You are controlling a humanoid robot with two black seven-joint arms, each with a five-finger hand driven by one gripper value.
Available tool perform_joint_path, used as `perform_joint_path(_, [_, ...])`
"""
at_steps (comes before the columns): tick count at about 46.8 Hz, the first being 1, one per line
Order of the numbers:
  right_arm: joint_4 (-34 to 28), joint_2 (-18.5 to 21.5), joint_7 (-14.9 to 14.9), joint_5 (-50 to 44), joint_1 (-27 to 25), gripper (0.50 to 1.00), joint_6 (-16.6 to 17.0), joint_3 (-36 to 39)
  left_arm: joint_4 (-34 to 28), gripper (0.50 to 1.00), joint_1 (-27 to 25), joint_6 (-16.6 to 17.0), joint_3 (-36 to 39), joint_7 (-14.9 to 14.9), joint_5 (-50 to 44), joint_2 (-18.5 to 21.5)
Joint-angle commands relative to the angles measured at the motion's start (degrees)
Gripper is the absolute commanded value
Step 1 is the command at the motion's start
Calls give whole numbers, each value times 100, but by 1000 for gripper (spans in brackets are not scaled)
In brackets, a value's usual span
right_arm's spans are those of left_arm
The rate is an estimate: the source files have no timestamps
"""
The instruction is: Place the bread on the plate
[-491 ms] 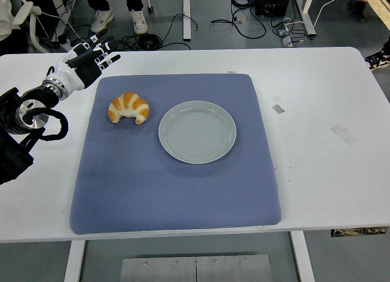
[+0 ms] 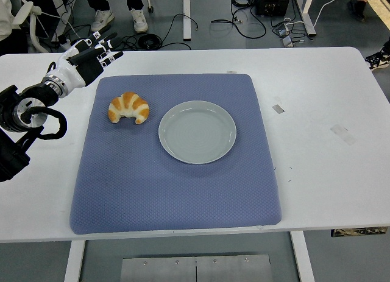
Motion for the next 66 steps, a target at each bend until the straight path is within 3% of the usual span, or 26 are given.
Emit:
perform_joint_path(1, [0,0,0,0,0,1000,0,0,40,984,-17,60,-4,3,-6,9])
perform_joint_path(27, [0,0,0,0,0,1000,0,0,-21,984,-8,-11,22,-23,64,194])
perform_joint_path(54, [0,0,0,0,0,1000,0,0,-48,984,-412,-19,927,21,705,607])
perform_joint_path(66, [9,0,0,0,0,1000,8,0,-56,984,-614,-45,1657,12,881,774])
